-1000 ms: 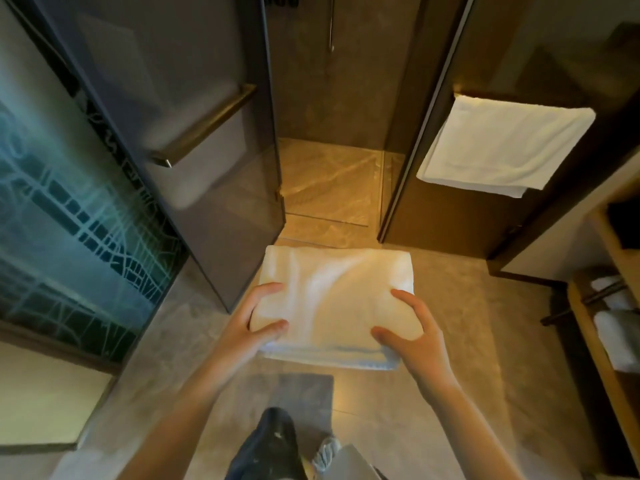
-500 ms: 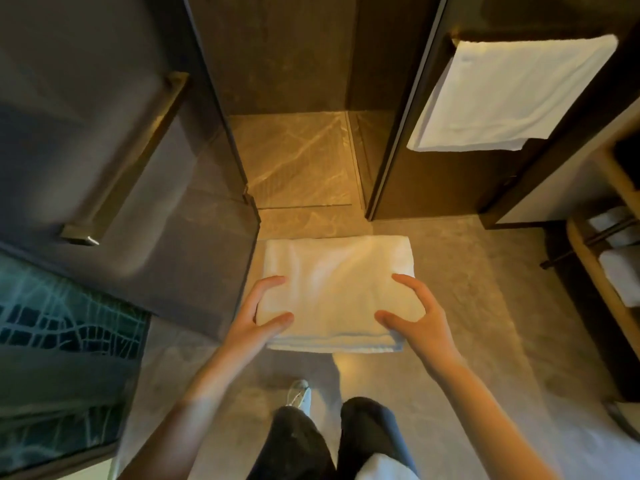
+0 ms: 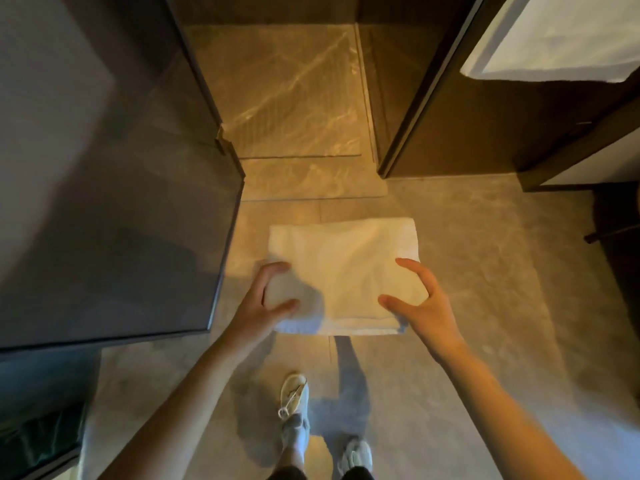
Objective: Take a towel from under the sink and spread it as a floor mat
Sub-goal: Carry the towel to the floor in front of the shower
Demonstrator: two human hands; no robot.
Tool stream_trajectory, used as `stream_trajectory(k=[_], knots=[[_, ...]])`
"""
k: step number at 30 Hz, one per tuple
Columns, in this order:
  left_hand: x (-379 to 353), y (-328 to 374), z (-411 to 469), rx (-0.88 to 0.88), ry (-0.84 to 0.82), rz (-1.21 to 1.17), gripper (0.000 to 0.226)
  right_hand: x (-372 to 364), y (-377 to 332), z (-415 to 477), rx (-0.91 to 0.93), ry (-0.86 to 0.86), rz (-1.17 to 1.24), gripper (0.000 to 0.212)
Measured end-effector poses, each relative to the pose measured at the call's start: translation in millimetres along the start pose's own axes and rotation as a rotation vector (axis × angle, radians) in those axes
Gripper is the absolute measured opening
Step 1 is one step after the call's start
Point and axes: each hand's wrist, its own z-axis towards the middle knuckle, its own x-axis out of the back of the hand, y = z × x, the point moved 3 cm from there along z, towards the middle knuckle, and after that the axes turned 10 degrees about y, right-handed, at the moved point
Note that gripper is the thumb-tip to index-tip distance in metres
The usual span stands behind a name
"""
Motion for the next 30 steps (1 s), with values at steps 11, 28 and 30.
stream_trajectory(k=[11,28,30], knots=[[-85.7,-269.3,106.6,0.111,0.014,-0.005,0.058,-85.5,278.5,85.5,-0.069,-0.004,0.016,0.058],[-116.7,-553.4,226.3,-0.024,0.087,0.066,0.062,-225.3,557.5,176.1,-0.004,-0.031,0.032,0.059],[-110.7,-567.3,228.8,-0.03,0.115,0.064,0.06,-240.0,564.6,181.4,0.044,-0.062,0.02,0.058]])
